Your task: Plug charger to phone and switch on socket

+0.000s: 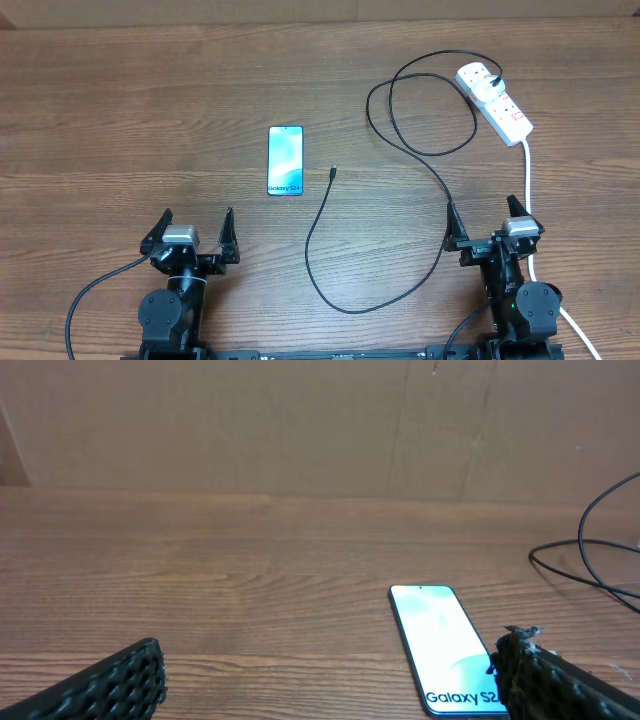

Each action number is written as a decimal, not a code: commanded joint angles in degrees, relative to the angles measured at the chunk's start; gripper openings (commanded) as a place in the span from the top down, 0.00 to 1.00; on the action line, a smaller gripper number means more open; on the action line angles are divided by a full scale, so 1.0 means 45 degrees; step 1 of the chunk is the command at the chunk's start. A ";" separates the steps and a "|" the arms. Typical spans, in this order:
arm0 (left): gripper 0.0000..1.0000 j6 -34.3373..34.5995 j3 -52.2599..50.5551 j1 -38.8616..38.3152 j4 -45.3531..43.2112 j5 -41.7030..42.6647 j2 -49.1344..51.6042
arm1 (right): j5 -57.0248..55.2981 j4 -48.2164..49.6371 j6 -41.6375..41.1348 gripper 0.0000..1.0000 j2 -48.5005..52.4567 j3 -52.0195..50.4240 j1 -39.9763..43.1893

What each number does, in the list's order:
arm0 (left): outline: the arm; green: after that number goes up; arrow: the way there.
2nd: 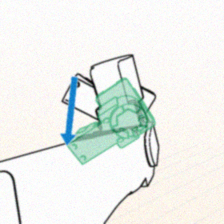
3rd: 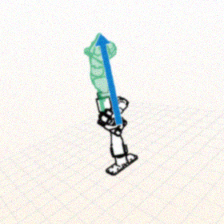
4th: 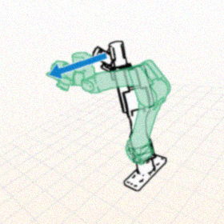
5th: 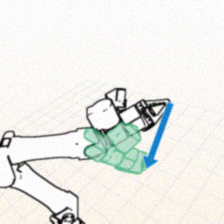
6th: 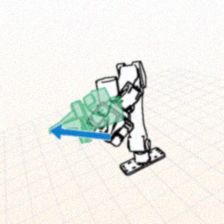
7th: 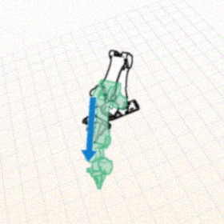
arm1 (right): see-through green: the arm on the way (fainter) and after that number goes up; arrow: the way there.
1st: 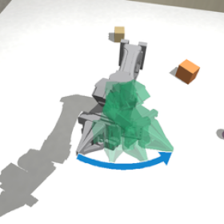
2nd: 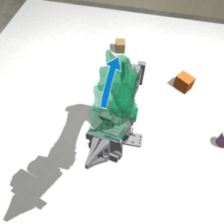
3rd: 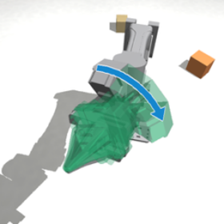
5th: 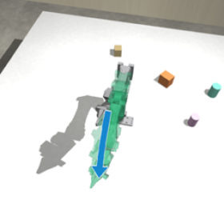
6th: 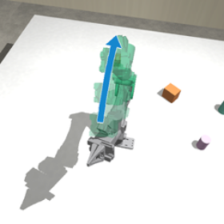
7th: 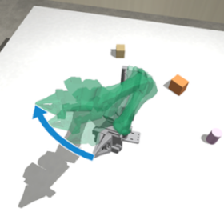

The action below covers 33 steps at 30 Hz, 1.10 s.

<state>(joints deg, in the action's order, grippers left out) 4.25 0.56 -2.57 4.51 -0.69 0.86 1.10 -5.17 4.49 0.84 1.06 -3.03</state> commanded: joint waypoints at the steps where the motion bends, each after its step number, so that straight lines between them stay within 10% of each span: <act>1: 0.00 -0.0194 -0.0058 0.0078 -0.0015 0.0034 -0.0131 | -0.0034 0.0073 0.0015 0.00 -0.0136 -0.0131 0.0049; 12: 0.00 0.0063 -0.0058 0.0078 -0.0287 0.0243 -0.0131 | -0.0034 0.0073 0.0015 0.00 -0.0136 -0.0131 0.0049; 18: 0.00 0.6892 -0.0058 0.0068 -0.0505 0.6591 -0.0131 | -0.0034 0.0073 0.0015 0.00 -0.0136 -0.0131 0.0049; 22: 0.00 1.0943 -0.0058 0.0068 -0.0520 0.7373 -0.0131 | -0.0034 0.0073 0.0015 0.00 -0.0136 -0.0131 0.0049; 33: 0.00 1.1914 0.0083 0.0068 -0.8043 0.4799 -0.0131 | -0.0034 0.0073 0.0015 0.00 -0.0136 -0.0131 0.0049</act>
<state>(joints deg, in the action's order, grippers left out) 55.33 0.51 -2.57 -27.42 28.05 0.84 1.10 -5.21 4.47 0.84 1.06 -3.03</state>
